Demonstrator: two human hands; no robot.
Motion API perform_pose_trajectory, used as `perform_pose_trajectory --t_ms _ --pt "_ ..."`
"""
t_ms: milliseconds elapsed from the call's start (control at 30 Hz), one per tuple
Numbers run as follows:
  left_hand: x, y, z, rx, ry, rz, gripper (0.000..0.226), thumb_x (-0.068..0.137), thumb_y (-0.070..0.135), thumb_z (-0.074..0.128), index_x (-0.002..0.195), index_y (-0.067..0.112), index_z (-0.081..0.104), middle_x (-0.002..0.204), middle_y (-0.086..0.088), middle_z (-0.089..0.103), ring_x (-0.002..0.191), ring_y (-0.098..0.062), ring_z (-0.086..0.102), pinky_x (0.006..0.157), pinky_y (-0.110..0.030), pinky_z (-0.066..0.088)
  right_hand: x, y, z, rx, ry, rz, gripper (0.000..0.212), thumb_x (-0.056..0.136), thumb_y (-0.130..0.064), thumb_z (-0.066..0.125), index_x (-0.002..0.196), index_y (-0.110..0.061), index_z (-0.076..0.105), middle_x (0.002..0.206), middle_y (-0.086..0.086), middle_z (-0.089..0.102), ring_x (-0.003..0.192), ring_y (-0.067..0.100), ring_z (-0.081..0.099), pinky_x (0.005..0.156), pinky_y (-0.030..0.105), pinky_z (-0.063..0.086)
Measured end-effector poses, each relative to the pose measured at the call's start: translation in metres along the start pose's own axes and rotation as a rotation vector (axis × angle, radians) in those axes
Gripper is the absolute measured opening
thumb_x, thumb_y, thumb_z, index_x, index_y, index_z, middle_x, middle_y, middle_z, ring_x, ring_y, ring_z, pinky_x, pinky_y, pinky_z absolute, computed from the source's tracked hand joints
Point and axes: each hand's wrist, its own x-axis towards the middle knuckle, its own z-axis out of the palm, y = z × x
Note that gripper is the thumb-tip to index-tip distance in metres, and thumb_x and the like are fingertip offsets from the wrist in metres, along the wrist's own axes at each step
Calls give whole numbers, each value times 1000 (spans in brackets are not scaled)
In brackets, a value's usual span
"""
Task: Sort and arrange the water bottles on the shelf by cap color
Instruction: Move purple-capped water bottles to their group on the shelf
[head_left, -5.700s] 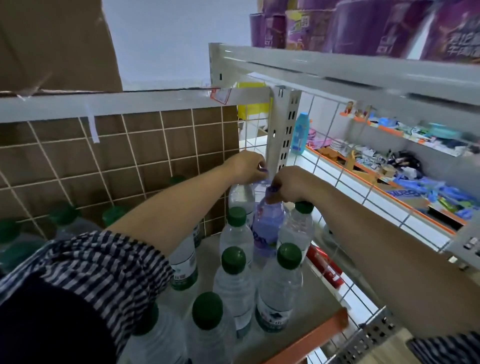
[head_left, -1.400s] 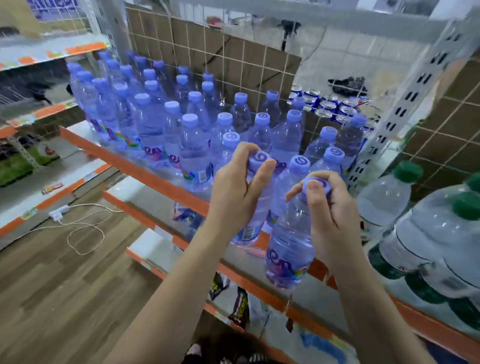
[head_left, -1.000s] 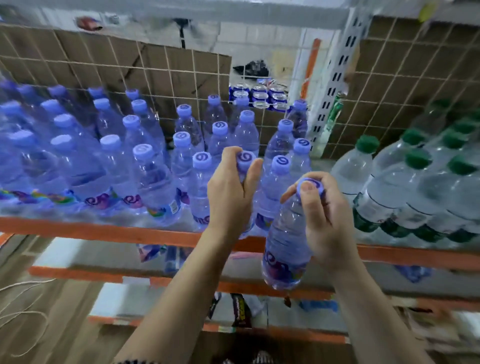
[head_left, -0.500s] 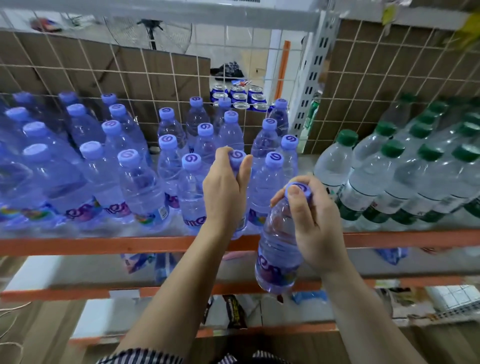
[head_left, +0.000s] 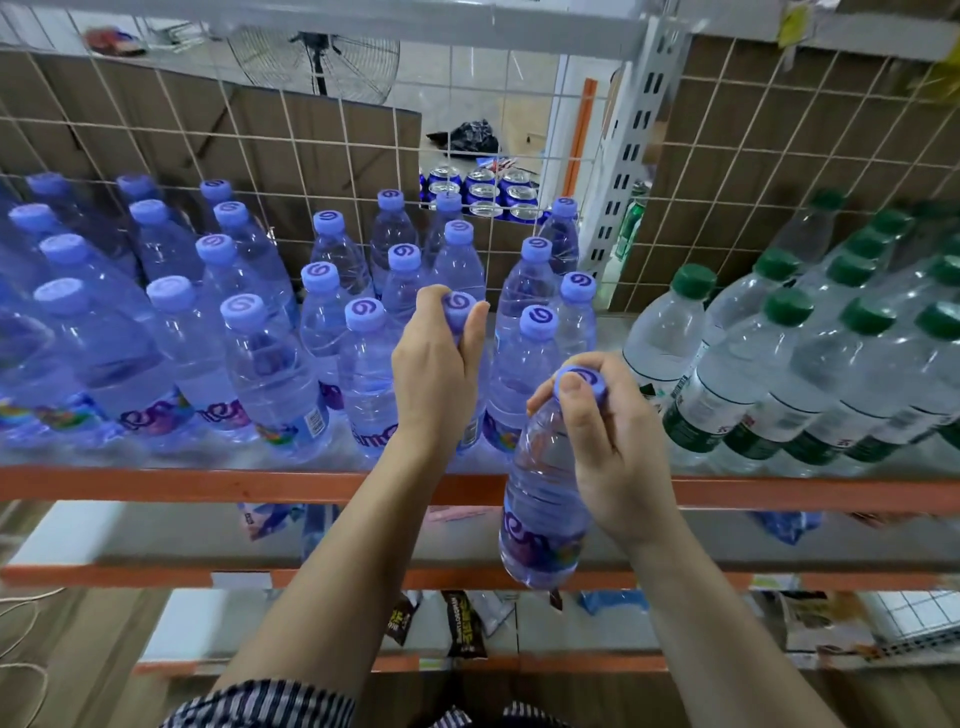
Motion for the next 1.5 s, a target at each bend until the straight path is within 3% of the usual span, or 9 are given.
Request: perform_pose_trajectory --t_ms 267,467,567,733,800,900,1000,1100,1500 --pt "27 -6 29 -8 -23 -26 32 100 32 49 107 1 51 80 1 53 70 -17 47 64 -24 31 7 5 -3 21 -17 -5 34 96 -43 41 95 -12 55 81 -7 69 79 7 65 74 13 45" --pt "36 -15 44 17 -149 -162 29 101 32 49 110 4 50 89 -6 58 88 -32 56 67 -27 26 12 6 -5 35 -24 -13 37 95 -42 41 97 -8 55 81 -8 68 79 4 65 74 12 45" --pt "38 -10 36 -20 -223 -218 32 102 33 45 119 5 48 101 -10 63 96 -31 58 69 -25 28 12 6 -6 37 -26 -19 36 95 -43 41 97 -10 55 82 -8 68 80 5 65 75 13 46" --pt "23 11 2 -143 -312 -159 40 104 24 42 141 10 43 143 -1 49 133 -12 43 101 -11 28 16 6 1 64 -29 -37 38 96 -41 41 99 -7 56 85 -12 67 76 3 62 72 10 44" --pt "6 12 -18 -166 -296 -118 36 102 24 45 136 12 49 137 3 53 130 -10 47 107 -22 37 20 4 7 67 -16 -47 40 96 -42 42 101 -6 56 83 -9 68 76 3 63 72 12 44" --pt "-21 3 -47 -151 -221 -150 28 98 32 46 121 20 58 116 5 64 105 2 60 82 -18 49 27 -1 21 28 -2 -61 36 97 -42 42 103 -8 54 82 -5 69 72 2 62 67 13 43" --pt "-42 -12 -71 -105 -213 -208 19 97 33 48 105 21 61 93 4 70 85 -10 68 72 -31 54 33 -6 39 -24 23 -105 25 99 -36 44 103 -12 50 75 12 66 66 23 60 62 30 45" --pt "-59 -32 -88 74 -235 -212 12 99 23 54 100 14 62 88 3 71 83 -15 68 71 -34 52 38 -5 57 -104 43 -123 31 100 -34 46 107 -5 50 76 12 66 67 26 60 65 37 46" --pt "-86 -77 -114 349 -343 -207 12 93 10 62 101 4 68 95 -13 71 87 -33 65 75 -43 51 60 9 109 -218 141 -85 32 101 -25 48 112 4 48 93 15 60 80 23 52 69 22 33"
